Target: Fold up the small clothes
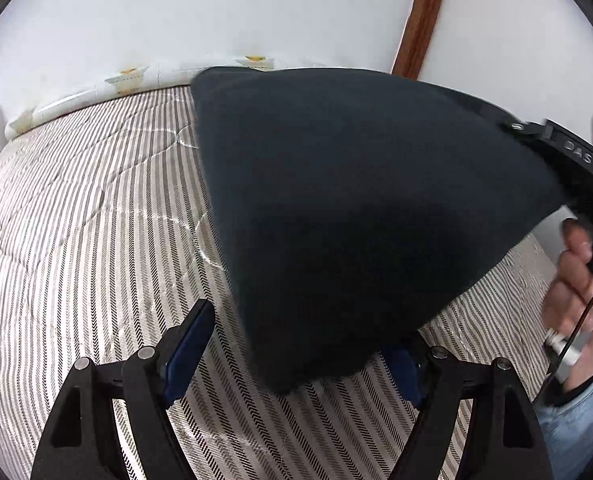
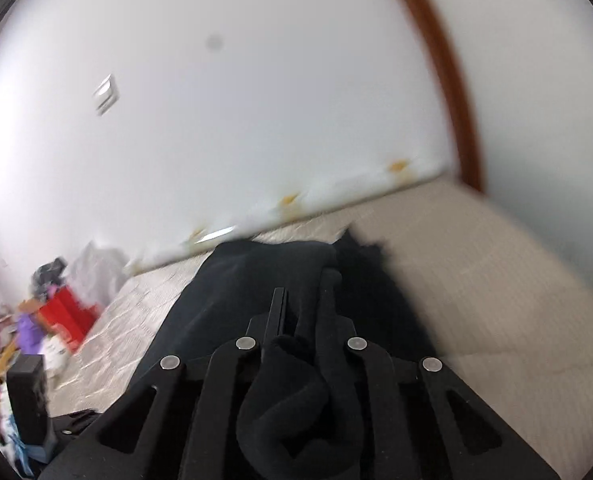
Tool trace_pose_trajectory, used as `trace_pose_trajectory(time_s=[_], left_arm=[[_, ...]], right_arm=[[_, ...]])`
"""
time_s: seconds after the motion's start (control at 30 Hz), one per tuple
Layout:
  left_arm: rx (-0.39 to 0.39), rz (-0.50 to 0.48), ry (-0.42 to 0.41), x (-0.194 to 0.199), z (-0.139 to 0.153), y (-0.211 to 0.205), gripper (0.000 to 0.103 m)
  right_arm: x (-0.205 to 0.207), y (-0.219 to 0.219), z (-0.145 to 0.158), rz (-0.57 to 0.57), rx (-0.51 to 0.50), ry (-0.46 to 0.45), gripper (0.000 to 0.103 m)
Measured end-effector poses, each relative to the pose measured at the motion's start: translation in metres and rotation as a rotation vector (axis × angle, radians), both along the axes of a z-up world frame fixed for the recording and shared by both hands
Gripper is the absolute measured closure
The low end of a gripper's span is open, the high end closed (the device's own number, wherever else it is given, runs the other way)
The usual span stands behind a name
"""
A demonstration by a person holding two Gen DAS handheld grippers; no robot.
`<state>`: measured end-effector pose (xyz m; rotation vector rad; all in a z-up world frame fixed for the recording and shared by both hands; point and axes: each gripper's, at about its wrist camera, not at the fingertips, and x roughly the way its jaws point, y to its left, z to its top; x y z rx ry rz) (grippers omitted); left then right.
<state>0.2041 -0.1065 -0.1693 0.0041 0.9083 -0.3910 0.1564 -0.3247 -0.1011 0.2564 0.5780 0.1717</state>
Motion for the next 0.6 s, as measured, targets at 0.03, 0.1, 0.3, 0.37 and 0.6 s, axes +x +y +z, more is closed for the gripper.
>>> trace_pose_trajectory(time_s=[0.03,0.1,0.3,0.37,0.6], left_arm=[[0.005,-0.005,-0.002,-0.001,0.0,-0.002,0.025],[0.019,-0.018,-0.014,-0.002,0.002,-0.009,0.025],[0.054,-0.03,-0.057,-0.007,0.007,-0.03,0.026],[0.053,-0.014,-0.067,-0.005,0.008,-0.035,0.027],[0.041,-0.016,-0.093,-0.008,0.008,-0.05,0.058]], right_arm=[[-0.003,-0.01,-0.002,-0.028,-0.027,0.001,0.09],[-0.003,-0.034,-0.015,-0.08,-0.045,0.048,0.09],[0.003,-0.054,-0.048,-0.084,-0.007,0.196,0.079],[-0.009,-0.056,-0.047,-0.103,-0.007,0.203,0.064],[-0.021,-0.051,-0.058,-0.147,-0.007,0.256,0.035]])
